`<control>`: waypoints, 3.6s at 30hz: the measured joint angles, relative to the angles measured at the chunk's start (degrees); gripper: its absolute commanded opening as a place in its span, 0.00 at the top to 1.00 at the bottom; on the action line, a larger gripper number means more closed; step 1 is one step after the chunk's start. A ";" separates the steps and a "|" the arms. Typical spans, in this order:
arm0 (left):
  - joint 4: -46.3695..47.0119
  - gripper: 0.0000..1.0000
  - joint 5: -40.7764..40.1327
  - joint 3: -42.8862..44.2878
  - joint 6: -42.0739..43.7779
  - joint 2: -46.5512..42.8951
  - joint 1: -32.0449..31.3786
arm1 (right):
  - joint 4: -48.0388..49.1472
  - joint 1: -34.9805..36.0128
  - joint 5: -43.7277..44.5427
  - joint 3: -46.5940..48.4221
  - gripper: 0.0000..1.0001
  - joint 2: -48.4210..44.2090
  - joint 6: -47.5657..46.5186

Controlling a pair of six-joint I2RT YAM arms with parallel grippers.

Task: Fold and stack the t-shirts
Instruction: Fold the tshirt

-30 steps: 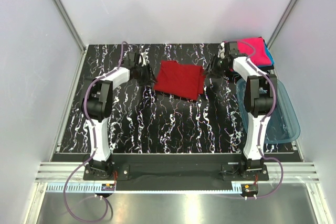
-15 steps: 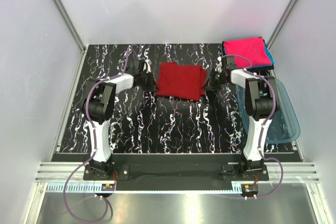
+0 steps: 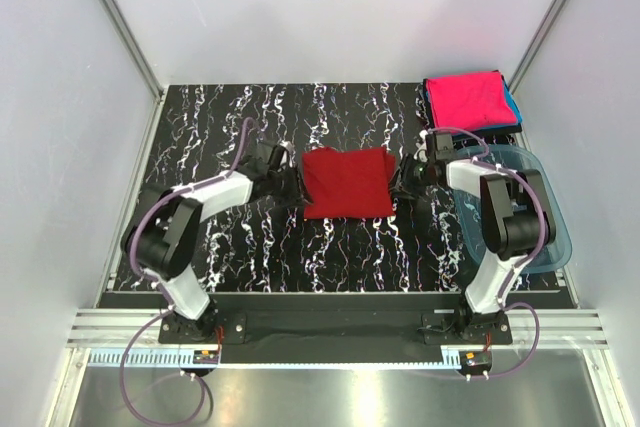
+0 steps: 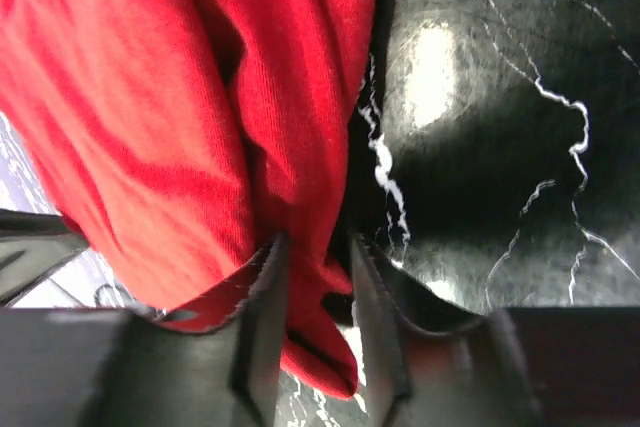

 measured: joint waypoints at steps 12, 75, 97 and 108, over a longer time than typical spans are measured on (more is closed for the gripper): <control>-6.05 0.54 -1.86 9.46 3.61 -2.58 3.43 | -10.01 0.00 0.15 8.48 0.52 -7.91 -4.52; -2.54 0.52 10.64 55.71 4.24 37.31 9.38 | 11.19 -2.25 7.91 12.13 0.85 8.94 0.59; -12.24 0.56 -7.41 30.16 13.79 12.37 -8.70 | 4.96 -2.71 6.03 -1.38 0.65 -7.50 8.96; -12.48 0.52 -26.64 36.87 15.37 17.05 -23.96 | 4.20 -2.69 7.80 -8.50 0.63 -13.31 14.05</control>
